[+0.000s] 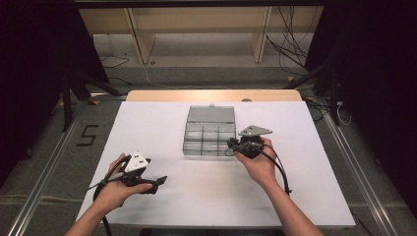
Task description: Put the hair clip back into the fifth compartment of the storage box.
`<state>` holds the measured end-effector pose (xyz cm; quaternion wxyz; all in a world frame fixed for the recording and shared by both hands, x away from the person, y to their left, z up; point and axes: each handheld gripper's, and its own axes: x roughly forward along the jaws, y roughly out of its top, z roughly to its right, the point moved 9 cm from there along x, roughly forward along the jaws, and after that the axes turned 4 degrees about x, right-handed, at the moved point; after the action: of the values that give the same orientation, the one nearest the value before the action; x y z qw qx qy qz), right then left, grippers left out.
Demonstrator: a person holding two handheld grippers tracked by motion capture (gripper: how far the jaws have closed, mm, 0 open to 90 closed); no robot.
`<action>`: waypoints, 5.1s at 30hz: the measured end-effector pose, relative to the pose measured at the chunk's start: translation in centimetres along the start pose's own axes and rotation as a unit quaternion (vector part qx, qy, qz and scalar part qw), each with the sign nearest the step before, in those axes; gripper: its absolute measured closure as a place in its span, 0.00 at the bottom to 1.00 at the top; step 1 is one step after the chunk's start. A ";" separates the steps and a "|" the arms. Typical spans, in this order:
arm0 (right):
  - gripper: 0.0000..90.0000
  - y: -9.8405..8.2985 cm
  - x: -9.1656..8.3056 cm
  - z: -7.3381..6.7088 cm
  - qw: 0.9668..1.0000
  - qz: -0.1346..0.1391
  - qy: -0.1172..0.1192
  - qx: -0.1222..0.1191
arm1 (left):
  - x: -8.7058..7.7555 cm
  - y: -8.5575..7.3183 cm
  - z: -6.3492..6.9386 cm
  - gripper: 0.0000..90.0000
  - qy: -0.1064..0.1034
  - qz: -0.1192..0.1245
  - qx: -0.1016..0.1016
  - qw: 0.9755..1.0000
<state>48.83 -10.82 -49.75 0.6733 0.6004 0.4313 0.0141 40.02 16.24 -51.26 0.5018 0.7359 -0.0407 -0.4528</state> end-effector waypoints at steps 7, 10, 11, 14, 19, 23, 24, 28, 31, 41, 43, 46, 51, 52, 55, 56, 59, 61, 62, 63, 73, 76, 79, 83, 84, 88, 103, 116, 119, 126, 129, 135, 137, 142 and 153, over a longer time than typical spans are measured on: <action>0.89 -0.1 0.3 0.0 1.000 -0.003 0.000 0.002 | 0.0 0.0 0.0 0.17 0.000 0.000 0.000 1.000; 0.89 -0.1 0.5 0.0 1.000 -0.004 0.000 0.004 | 0.0 0.0 0.0 0.17 0.000 0.000 0.000 1.000; 0.89 -0.1 0.5 -0.1 1.000 -0.005 0.001 0.004 | 0.0 0.0 0.0 0.17 0.000 0.000 0.000 1.000; 0.89 0.0 0.7 -0.1 1.000 -0.007 0.001 0.002 | 0.0 0.0 0.0 0.17 0.000 0.000 0.001 1.000; 0.89 0.1 1.0 -0.2 1.000 -0.009 0.001 0.002 | 0.0 0.0 0.0 0.17 -0.001 0.000 0.000 1.000; 0.89 0.2 1.3 -0.4 1.000 -0.011 0.003 0.000 | 0.0 0.0 0.0 0.17 -0.001 0.000 0.000 1.000; 0.89 0.2 1.3 -0.4 1.000 -0.011 0.003 0.000 | 0.0 0.0 0.0 0.17 -0.001 0.000 0.000 1.000; 0.89 0.3 1.5 -0.4 1.000 -0.012 0.003 0.000 | 0.0 0.0 0.0 0.17 0.000 0.000 0.001 1.000; 0.89 0.4 1.6 -0.4 1.000 -0.013 0.003 0.000 | 0.0 0.0 0.0 0.17 0.000 0.000 0.000 1.000; 0.89 0.6 2.0 -0.5 1.000 -0.016 0.004 0.001 | 0.0 0.0 -0.1 0.17 0.000 0.001 -0.001 1.000; 0.89 0.6 2.1 -0.6 1.000 -0.018 0.005 0.000 | 0.0 0.0 -0.1 0.17 0.000 0.000 -0.001 1.000; 0.89 0.6 2.3 -0.6 1.000 -0.020 0.005 0.000 | 0.0 0.0 -0.1 0.17 0.000 0.000 0.000 1.000; 0.89 0.8 2.4 -0.7 1.000 -0.021 0.005 -0.001 | 0.0 0.0 -0.1 0.17 -0.001 0.000 0.000 1.000; 0.89 0.9 2.5 -0.7 1.000 -0.020 0.005 -0.002 | 0.0 0.0 -0.1 0.17 -0.001 0.000 0.000 1.000; 0.89 1.1 2.6 -0.7 1.000 -0.022 0.005 -0.001 | 0.0 0.0 -0.1 0.17 0.000 0.001 0.000 1.000; 0.89 1.1 2.7 -0.7 1.000 -0.024 0.005 -0.002 | 0.0 0.0 -0.1 0.17 0.000 0.001 -0.001 1.000; 0.89 1.1 2.9 -0.8 1.000 -0.025 0.006 -0.002 | 0.0 0.0 -0.1 0.17 -0.001 0.001 0.000 1.000; 0.89 1.2 3.0 -0.9 1.000 -0.027 0.006 -0.002 | 0.0 0.0 -0.1 0.17 -0.001 0.001 0.000 1.000; 0.89 1.2 3.1 -0.9 1.000 -0.027 0.007 -0.002 | 0.0 0.0 -0.1 0.17 -0.001 0.001 0.000 1.000; 0.89 1.3 3.2 -1.0 1.000 -0.027 0.006 -0.001 | 0.0 0.0 -0.1 0.17 -0.001 0.001 0.000 1.000; 0.89 1.4 3.8 -1.3 0.999 -0.032 0.010 -0.002 | 0.0 0.0 0.0 0.17 -0.001 0.001 0.001 1.000; 0.89 1.2 4.0 -1.3 0.999 -0.035 0.011 -0.002 | 0.0 0.0 0.0 0.17 -0.001 0.000 0.000 1.000; 0.89 1.3 4.1 -1.3 0.999 -0.036 0.012 -0.001 | 0.0 0.0 -0.1 0.17 -0.001 0.000 0.001 1.000; 0.89 1.4 4.3 -1.4 0.999 -0.038 0.011 -0.002 | 0.0 0.0 0.0 0.17 -0.002 0.000 0.001 1.000; 0.89 1.4 4.4 -1.4 0.999 -0.040 0.011 -0.001 | 0.0 0.0 0.0 0.17 -0.002 0.000 0.001 1.000; 0.89 1.5 4.6 -1.6 0.999 -0.042 0.012 -0.003 | 0.0 0.0 0.0 0.17 -0.002 0.000 0.001 1.000; 0.89 1.6 5.7 -2.0 0.998 -0.053 0.015 -0.005 | 0.0 -0.1 -0.1 0.17 -0.002 0.000 0.001 1.000; 0.89 1.4 6.4 -2.4 0.998 -0.062 0.021 -0.004 | 0.0 -0.1 0.0 0.17 -0.002 0.000 0.001 1.000; 0.89 1.5 6.6 -2.6 0.998 -0.063 0.023 -0.002 | 0.0 -0.1 0.0 0.17 -0.002 0.000 0.001 1.000; 0.89 1.5 7.1 -3.0 0.997 -0.069 0.025 -0.004 | 0.0 -0.1 0.0 0.17 -0.003 0.001 0.001 1.000; 0.89 1.5 7.3 -3.2 0.997 -0.072 0.026 -0.006 | 0.0 -0.1 0.0 0.17 -0.003 0.001 0.001 1.000; 0.89 1.4 7.6 -3.4 0.997 -0.077 0.024 -0.010 | 0.0 0.0 0.0 0.17 -0.002 0.002 0.002 1.000; 0.89 1.3 7.7 -3.5 0.997 -0.078 0.024 -0.011 | 0.0 0.0 0.0 0.17 -0.003 0.001 0.001 1.000; 0.89 1.3 7.9 -3.7 0.996 -0.083 0.024 -0.013 | 0.0 0.0 0.0 0.17 -0.003 0.002 0.001 1.000; 0.89 1.1 8.2 -3.7 0.996 -0.089 0.021 -0.013 | 0.0 0.0 0.0 0.17 -0.003 0.002 0.002 1.000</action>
<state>52.32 -3.17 -53.17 0.6704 0.5503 0.4969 -0.0279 40.02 16.29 -51.25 0.5014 0.7353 -0.0445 -0.4537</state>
